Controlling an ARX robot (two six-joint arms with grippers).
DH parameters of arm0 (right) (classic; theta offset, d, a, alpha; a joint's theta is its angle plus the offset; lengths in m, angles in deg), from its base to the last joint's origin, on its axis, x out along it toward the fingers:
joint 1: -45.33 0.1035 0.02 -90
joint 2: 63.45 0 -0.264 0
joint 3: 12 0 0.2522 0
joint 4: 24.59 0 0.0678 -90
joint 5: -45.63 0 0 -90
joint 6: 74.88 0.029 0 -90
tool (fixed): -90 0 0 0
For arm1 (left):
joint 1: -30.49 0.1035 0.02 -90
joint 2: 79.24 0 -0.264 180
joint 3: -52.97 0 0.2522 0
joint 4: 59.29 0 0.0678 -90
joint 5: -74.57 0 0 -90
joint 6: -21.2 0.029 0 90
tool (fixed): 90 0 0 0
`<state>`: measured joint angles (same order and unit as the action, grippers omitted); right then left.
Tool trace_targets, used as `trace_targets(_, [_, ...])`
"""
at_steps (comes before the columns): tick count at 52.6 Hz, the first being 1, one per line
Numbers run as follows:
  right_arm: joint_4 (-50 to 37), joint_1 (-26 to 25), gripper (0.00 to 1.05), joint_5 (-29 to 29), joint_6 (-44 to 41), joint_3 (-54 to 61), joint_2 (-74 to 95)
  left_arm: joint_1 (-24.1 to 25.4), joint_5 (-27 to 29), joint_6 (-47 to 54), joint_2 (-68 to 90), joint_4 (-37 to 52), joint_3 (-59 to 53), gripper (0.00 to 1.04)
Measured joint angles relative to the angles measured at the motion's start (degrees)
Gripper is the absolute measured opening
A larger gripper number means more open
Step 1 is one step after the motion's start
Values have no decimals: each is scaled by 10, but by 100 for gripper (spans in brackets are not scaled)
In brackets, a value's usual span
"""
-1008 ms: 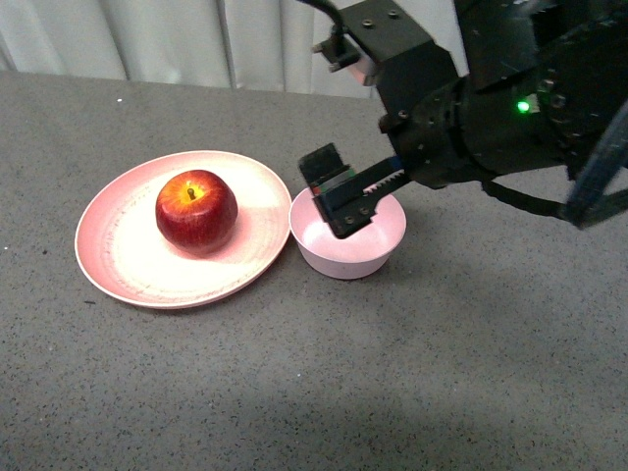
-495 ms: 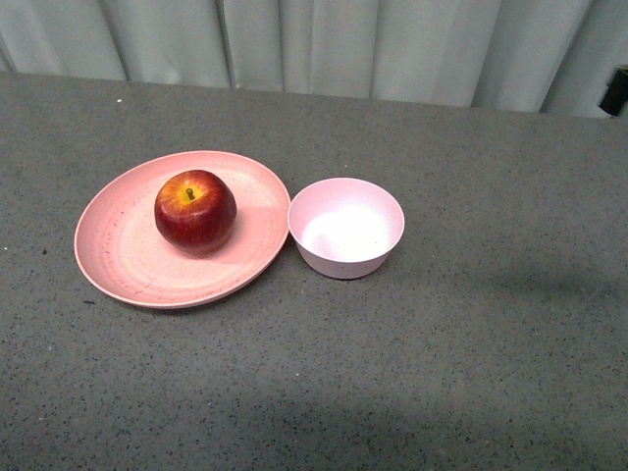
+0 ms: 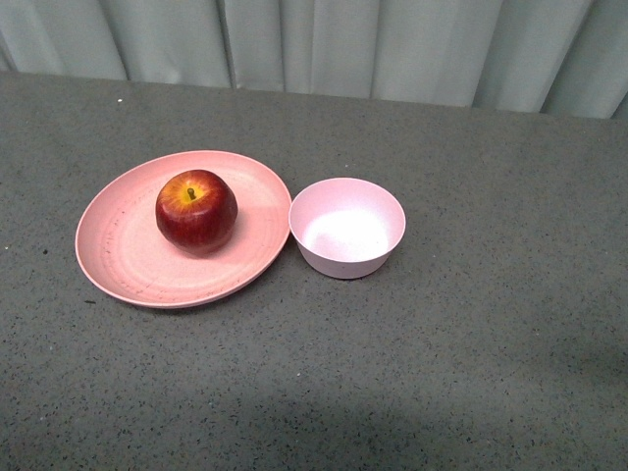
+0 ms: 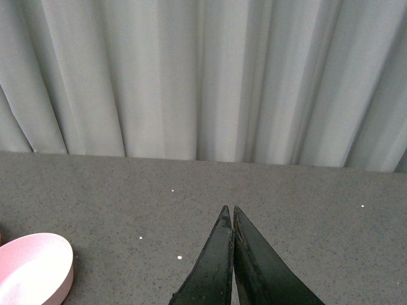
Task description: Move apple from plate to bowl
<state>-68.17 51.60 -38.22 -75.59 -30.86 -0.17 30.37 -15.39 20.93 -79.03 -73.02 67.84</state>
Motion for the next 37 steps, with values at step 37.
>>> trace_targets(37, [285, -61, 1, -61, 1, 48, -341, 0, 0, 0, 0, 0, 0, 98])
